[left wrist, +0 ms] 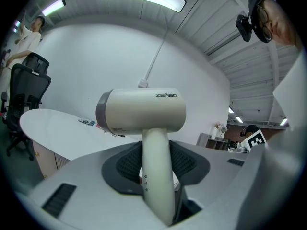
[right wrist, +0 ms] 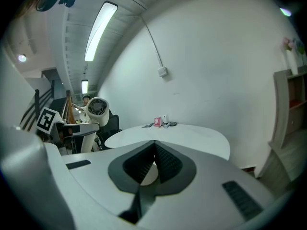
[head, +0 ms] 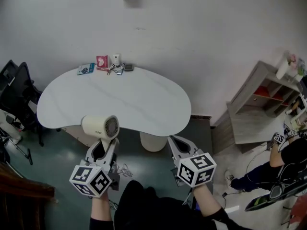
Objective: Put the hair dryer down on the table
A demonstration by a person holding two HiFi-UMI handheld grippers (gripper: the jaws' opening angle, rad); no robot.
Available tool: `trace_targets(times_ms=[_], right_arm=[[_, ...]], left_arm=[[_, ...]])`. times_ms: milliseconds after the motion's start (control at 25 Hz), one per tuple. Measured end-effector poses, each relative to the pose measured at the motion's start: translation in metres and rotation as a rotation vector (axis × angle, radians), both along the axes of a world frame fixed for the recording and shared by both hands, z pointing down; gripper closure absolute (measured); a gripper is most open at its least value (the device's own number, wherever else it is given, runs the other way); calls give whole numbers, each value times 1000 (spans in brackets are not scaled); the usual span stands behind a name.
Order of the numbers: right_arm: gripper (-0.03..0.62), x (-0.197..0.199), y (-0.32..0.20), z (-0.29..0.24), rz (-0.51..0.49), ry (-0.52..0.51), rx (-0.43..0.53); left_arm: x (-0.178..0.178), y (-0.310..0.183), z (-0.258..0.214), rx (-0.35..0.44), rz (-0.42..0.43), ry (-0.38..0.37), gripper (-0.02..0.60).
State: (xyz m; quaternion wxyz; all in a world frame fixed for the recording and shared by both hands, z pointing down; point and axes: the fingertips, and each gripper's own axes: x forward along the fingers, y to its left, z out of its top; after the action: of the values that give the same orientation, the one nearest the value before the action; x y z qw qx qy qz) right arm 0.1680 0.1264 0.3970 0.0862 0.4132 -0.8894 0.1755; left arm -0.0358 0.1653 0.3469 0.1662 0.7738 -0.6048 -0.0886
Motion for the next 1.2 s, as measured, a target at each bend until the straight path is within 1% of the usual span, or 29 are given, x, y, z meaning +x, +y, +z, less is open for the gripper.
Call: trace_targets(times_ms=[320, 600, 960, 1200], right_arm=[[594, -2, -6, 0, -19, 6, 5], [594, -12, -23, 2, -21, 5, 5], [594, -34, -64, 7, -11, 22, -8], [594, -59, -102, 11, 3, 36, -27]], left_arm=[[-4, -8, -7, 19, -21, -19, 414], [-19, -21, -12, 20, -40, -30, 414], [-47, -66, -11, 9, -35, -38, 414], [-72, -105, -10, -8, -14, -33, 414]])
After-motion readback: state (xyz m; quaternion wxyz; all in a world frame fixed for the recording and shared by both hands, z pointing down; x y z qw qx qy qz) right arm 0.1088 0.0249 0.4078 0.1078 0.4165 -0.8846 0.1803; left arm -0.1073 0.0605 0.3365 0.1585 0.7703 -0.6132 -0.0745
